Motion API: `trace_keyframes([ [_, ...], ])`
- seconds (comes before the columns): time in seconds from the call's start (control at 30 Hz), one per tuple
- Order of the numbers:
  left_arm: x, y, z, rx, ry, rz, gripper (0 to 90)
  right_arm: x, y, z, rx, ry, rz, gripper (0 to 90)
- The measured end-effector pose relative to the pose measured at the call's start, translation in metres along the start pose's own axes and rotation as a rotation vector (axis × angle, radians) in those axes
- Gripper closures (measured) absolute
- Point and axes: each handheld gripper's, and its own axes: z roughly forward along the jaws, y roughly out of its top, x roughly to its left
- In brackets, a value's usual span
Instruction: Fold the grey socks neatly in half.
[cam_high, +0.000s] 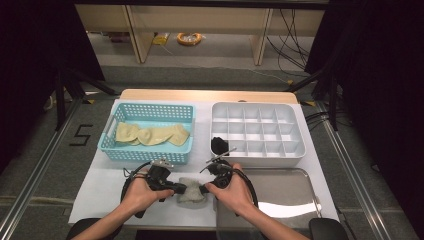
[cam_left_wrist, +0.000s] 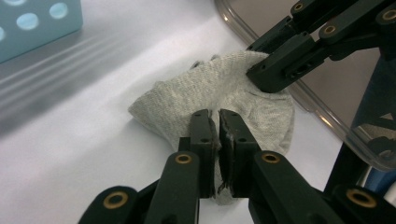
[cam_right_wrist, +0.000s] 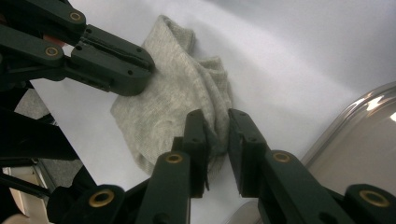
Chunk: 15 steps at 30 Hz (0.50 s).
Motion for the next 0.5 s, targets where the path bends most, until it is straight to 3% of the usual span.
trace_keyframes([
  [0.17,0.0,0.001,-0.003,-0.031,-0.006,-0.009,79.4,0.0,0.001,-0.003,-0.027,0.009,-0.02,72.1],
  [0.27,-0.001,0.002,-0.012,-0.092,0.019,0.004,75.4,0.002,0.003,-0.013,-0.066,0.0,-0.014,67.8],
  [0.43,0.0,0.003,-0.021,-0.132,0.025,0.005,65.1,0.003,0.005,-0.021,-0.103,-0.006,-0.024,68.2],
  [0.5,0.003,0.002,-0.026,-0.169,0.028,-0.007,60.4,0.004,0.006,-0.025,-0.125,-0.001,-0.033,70.0],
])
